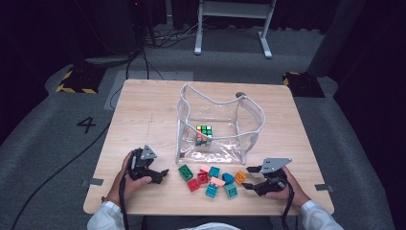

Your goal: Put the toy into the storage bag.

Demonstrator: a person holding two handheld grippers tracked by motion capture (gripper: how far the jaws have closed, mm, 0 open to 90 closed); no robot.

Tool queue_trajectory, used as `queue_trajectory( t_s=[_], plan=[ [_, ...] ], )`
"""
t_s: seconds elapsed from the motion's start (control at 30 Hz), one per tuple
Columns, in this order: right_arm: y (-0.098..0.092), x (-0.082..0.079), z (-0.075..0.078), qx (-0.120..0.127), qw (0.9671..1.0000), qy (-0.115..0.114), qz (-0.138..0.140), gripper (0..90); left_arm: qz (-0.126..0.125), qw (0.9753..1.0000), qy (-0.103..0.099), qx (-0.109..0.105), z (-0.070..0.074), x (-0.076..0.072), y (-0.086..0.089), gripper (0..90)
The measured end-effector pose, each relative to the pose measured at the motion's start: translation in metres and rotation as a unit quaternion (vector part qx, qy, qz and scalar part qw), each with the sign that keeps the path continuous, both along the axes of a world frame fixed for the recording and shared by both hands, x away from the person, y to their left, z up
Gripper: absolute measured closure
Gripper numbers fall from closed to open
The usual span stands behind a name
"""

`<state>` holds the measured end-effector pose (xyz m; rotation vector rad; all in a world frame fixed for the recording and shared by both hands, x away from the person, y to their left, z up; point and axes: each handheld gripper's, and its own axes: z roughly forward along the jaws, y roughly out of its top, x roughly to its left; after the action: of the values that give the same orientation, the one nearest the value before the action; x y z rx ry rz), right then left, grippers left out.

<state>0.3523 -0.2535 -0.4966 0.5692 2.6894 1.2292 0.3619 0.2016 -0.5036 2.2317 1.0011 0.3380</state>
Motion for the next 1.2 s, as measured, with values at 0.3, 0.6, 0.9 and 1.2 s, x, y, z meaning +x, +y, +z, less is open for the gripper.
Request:
queue_trajectory(
  t_s=[0.3, 0.6, 0.9, 1.2],
  plan=[
    [0.015, 0.001, -0.005, -0.013, 0.9998, -0.016, 0.0, 35.7, -0.001, 1.0, -0.001, 0.001, 0.0, 0.0, 0.0, 4.1],
    [0.02, 0.002, -0.004, -0.012, 0.9996, -0.023, -0.012, 47.5, -0.001, 1.0, 0.0, 0.0, 0.0, 0.0, 0.0, 4.0],
    [0.016, 0.004, -0.005, -0.006, 0.9996, -0.02, -0.018, 50.4, -0.001, 1.0, 0.0, 0.0, 0.0, 0.0, 0.0, 4.0],
    [0.004, 0.005, -0.001, 0.001, 0.9993, -0.026, -0.029, 50.6, -0.001, 1.0, 0.0, 0.001, 0.0, 0.0, 0.0, 4.1]
  ],
)
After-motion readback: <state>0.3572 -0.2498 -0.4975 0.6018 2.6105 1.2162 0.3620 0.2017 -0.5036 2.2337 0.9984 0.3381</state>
